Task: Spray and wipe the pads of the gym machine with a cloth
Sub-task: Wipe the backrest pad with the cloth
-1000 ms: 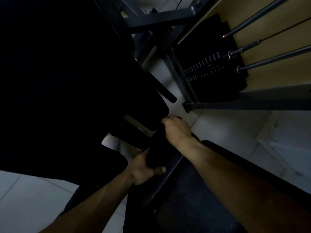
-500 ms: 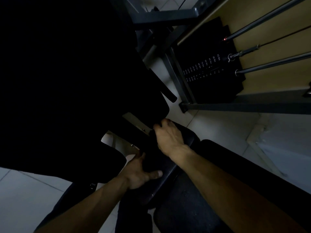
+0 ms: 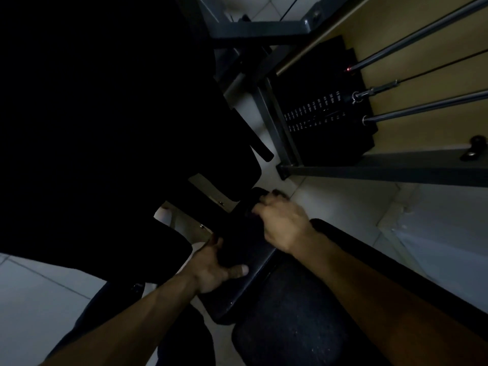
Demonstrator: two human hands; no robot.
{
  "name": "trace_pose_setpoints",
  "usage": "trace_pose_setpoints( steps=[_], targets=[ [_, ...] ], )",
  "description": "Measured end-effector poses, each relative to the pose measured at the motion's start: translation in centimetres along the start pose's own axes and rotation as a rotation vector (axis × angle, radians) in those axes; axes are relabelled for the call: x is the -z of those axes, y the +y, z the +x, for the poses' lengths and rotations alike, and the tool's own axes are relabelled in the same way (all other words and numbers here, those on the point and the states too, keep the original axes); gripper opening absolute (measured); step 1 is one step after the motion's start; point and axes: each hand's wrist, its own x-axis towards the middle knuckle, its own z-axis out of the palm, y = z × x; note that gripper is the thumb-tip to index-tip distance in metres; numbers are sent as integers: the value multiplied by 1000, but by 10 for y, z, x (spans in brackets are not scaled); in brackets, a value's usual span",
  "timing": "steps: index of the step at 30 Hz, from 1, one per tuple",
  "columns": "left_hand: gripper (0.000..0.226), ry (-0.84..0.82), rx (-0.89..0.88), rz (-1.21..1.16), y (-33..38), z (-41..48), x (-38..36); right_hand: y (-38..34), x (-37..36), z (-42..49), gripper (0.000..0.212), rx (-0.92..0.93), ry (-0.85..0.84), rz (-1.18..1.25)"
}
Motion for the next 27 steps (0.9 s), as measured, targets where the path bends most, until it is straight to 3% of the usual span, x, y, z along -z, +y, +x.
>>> trace_pose_setpoints(
  steps=[3, 5, 9, 13, 15, 18, 19, 21, 24, 27],
  targets=[
    [115, 0, -35, 40, 2, 0, -1, -39, -29, -36, 44, 228, -54, 35],
    [124, 9, -57, 24, -3, 3, -4, -35, -34, -44, 38, 274, -43, 47],
    [116, 66, -5, -15, -15, 2, -9, 15, 1, -32, 31, 112, 34, 47],
    [122, 136, 28, -45, -17, -5, -18, 30, 10, -38, 35, -3, 140, 53],
    [104, 183, 33, -86, -17, -9, -24, 13, -2, -44, 45, 26, 155, 12],
    [54, 257, 19, -135, -19, -13, -32, -24, -26, -63, 47, 204, 63, -33],
    [45, 280, 4, -159, -20, -15, -33, -32, -32, -69, 46, 276, 18, -54],
    [48, 299, -15, -189, -26, -20, -36, -30, -30, -70, 50, 353, -25, -89],
    [60, 291, -32, -203, -37, -30, -42, 5, 3, -55, 59, 256, -16, -147],
    [66, 329, -50, -208, -42, -31, -48, 39, 30, -44, 54, 65, 60, -148]
  ],
)
